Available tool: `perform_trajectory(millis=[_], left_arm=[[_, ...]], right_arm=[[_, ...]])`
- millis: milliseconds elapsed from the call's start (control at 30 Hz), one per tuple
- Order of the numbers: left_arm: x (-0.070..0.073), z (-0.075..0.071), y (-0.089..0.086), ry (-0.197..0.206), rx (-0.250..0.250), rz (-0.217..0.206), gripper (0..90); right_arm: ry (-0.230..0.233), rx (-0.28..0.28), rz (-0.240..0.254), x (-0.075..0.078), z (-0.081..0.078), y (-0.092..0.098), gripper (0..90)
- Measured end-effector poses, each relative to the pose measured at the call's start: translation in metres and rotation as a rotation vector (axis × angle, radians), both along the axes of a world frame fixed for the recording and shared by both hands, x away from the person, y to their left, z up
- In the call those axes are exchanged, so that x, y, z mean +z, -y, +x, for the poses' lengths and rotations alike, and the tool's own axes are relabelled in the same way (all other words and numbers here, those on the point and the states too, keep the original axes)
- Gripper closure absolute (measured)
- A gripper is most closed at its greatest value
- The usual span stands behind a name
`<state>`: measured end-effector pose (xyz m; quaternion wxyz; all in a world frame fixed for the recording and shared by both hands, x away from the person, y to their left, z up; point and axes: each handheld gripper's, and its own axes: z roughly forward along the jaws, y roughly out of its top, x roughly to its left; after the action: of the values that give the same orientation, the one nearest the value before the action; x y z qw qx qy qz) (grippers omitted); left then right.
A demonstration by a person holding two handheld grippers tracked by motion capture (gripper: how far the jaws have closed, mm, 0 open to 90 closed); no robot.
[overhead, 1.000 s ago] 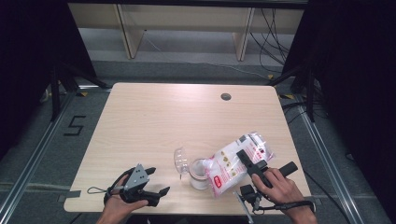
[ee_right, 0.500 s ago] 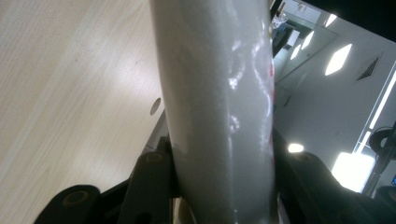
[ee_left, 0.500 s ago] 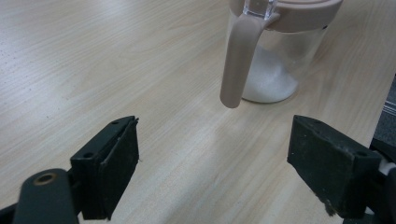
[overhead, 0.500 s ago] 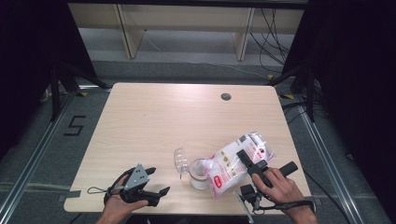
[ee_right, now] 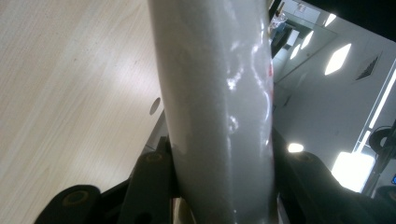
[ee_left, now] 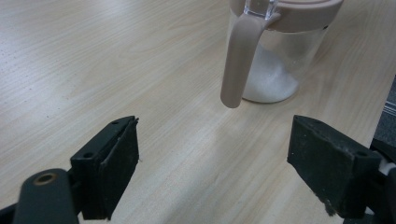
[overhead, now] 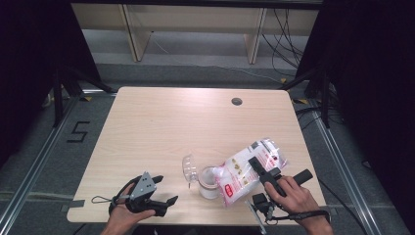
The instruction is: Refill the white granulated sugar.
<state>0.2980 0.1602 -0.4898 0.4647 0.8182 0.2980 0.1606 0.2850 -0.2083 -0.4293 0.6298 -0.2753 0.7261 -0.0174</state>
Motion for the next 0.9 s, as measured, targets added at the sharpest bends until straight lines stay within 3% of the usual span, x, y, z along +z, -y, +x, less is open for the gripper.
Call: perform_trajectory(millis=[900], left_arm=[[0.0002, -0.0002, 0.0000, 0.002, 0.000, 0.002, 16.2]], right_arm=[[0.004, -0.001, 0.003, 0.0021, -0.0006, 0.0009, 66.4]])
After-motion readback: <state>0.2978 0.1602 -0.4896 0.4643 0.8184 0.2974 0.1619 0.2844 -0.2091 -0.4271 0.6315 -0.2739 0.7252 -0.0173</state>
